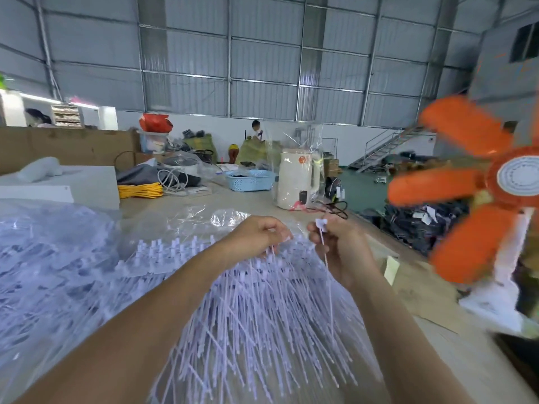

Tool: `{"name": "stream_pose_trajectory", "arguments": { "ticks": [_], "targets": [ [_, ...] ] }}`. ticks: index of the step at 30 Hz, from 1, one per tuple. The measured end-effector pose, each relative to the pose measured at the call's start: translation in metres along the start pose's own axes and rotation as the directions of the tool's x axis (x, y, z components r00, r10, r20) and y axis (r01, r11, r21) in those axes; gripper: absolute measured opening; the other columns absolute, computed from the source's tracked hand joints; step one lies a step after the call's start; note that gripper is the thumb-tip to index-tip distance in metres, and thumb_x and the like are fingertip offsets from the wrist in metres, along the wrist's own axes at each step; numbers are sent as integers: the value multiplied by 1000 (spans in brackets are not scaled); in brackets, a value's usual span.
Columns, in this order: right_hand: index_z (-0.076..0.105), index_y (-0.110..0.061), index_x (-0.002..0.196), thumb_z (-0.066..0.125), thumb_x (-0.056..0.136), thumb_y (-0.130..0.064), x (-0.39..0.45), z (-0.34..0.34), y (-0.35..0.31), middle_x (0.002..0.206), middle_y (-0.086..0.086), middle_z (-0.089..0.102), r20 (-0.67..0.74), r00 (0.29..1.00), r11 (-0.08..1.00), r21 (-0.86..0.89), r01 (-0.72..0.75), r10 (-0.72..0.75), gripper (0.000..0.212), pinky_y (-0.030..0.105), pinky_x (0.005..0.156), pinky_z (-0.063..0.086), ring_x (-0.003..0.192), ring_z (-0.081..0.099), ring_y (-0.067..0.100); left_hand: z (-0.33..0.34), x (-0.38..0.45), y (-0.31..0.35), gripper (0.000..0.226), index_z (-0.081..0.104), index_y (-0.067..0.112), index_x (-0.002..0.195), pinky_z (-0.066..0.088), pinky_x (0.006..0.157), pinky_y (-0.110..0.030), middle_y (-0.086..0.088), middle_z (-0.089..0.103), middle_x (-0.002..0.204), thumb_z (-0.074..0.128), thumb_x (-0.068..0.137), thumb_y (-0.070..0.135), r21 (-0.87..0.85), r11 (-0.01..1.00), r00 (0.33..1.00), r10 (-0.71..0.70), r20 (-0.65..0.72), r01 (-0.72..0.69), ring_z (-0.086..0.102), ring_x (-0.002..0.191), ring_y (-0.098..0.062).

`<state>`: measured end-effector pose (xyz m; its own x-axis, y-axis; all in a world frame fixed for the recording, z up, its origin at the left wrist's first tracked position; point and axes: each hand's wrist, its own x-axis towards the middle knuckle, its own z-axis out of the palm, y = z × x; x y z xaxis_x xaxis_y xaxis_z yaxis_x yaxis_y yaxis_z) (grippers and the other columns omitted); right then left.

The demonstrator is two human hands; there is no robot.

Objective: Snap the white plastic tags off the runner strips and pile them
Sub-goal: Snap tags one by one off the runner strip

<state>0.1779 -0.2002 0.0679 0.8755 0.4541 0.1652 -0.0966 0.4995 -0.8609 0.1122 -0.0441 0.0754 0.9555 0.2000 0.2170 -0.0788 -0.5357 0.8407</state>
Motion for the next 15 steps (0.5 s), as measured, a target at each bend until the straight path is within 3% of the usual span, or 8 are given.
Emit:
{"name": "stream_pose_trajectory", "arguments": {
  "ticks": [1, 3, 6, 8, 11, 15],
  "targets": [
    [50, -6, 81, 38, 93, 4, 2, 1, 2, 66, 8, 58, -2, 1000, 1000, -15, -23, 23, 19, 14, 32, 29, 42, 47, 8, 1, 0, 0, 6, 66, 23, 92, 43, 56, -19, 8, 60, 68, 63, 89, 27, 8, 1000, 1000, 2, -3, -2, 53, 55, -2],
    [50, -7, 82, 38, 95, -1, 3, 3, 6, 67, 8, 56, -11, 998, 997, -59, -56, 55, 19, 15, 31, 25, 40, 42, 8, 2, -1, 1, 20, 62, 21, 101, 45, 64, -25, 2, 59, 82, 70, 83, 26, 28, 1000, 1000, 0, 9, 0, 55, 70, -12],
    [58, -11, 94, 47, 96, -42, 5, 0, 11, 67, 4, 51, -14, 996, 974, -208, -94, 93, 32, 17, 34, 25, 44, 38, 9, 2, -2, 2, 37, 56, 21, 110, 46, 74, -30, -5, 56, 96, 75, 78, 24, 119, 993, 999, 24, 28, -27, 56, 84, -18],
    [59, -15, 102, 54, 86, -58, 4, 1, 15, 62, -1, 49, 42, 992, 927, -365, -92, 115, 46, 19, 38, 26, 46, 36, 9, 3, -4, 3, 37, 52, 29, 103, 43, 66, -24, 1, 52, 90, 77, 75, 28, 219, 974, 998, 65, 4, -64, 52, 79, -11],
    [57, -11, 94, 65, 85, -37, 2, 8, 27, 48, -5, 48, 85, 995, 893, -451, -10, 54, 28, 19, 37, 26, 39, 33, 6, 8, -5, 6, 41, 46, 35, 90, 39, 60, -19, 6, 52, 86, 81, 70, 26, 270, 954, 989, 146, -39, -130, 50, 75, -6],
    [60, -5, 85, 61, 90, -25, 1, 12, 33, 53, 1, 45, 165, 986, 933, -355, 65, -6, 21, 18, 37, 27, 42, 33, 7, 6, -5, 8, 54, 45, 26, 101, 38, 53, -10, 6, 53, 87, 85, 65, 19, 265, 955, 981, 162, -107, -129, 50, 70, -4]
  ]
}}
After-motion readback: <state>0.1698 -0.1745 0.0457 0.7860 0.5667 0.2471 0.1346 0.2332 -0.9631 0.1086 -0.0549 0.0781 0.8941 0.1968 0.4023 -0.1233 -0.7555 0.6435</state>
